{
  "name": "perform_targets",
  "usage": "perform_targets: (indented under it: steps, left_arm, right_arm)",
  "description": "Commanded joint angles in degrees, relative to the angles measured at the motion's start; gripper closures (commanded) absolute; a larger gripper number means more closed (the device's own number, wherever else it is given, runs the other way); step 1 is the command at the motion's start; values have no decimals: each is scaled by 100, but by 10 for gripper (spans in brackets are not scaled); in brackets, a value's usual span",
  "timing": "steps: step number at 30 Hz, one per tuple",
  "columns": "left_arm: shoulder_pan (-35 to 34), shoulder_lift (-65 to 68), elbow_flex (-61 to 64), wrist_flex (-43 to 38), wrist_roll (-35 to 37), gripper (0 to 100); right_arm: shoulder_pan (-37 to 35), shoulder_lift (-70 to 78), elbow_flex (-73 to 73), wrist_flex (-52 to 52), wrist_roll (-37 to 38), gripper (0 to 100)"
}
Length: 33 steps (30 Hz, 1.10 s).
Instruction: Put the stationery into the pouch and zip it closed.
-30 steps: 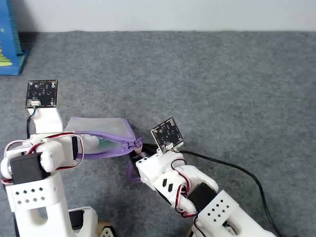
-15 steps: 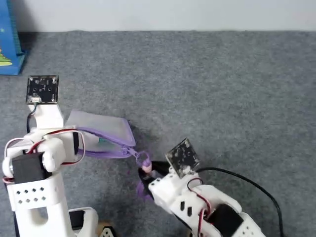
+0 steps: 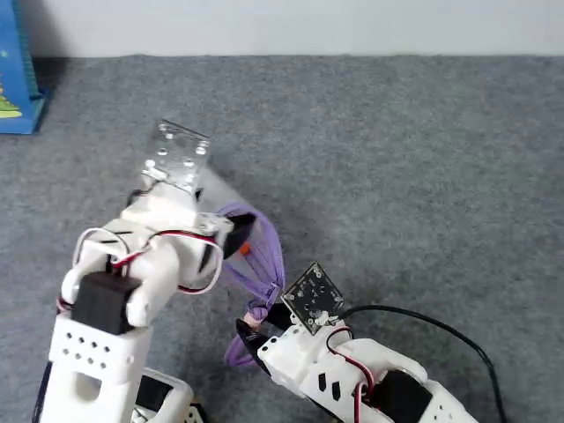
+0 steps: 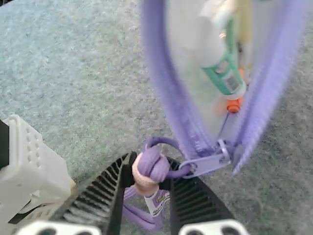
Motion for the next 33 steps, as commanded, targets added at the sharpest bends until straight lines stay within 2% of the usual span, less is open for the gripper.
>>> perform_targets:
  steps: [1, 5, 8, 11, 14, 19, 25, 28, 33]
  left_arm:
    - [686, 53, -180, -448, -44, 717]
    - [1213, 53, -180, -730, -18, 717]
    - [1363, 53, -180, -853, -9, 717]
    - [1231, 0, -215, -826, -9, 717]
    - [800, -9, -233, -712, -26, 717]
    - [158, -9, -233, -308, -185, 717]
    - [79, -18, -233, 457, -800, 717]
    - [97, -18, -224, 756, -993, 718]
    - [149, -281, -180, 1055, -1099, 717]
  right_arm:
    - [-92, -57, -352, 4, 9, 991]
    - [-92, -66, -246, -40, 9, 991]
    - [-66, -66, -237, -40, 9, 991]
    - [-57, -66, -246, -40, 9, 991]
    - [13, -66, -281, -40, 9, 991]
    - [734, -75, -484, -119, 53, 991]
    - [1393, -453, -1178, 312, 176, 991]
    - [1446, -857, -1424, 470, 545, 991]
    - [1473, -787, -1626, 523, 624, 991]
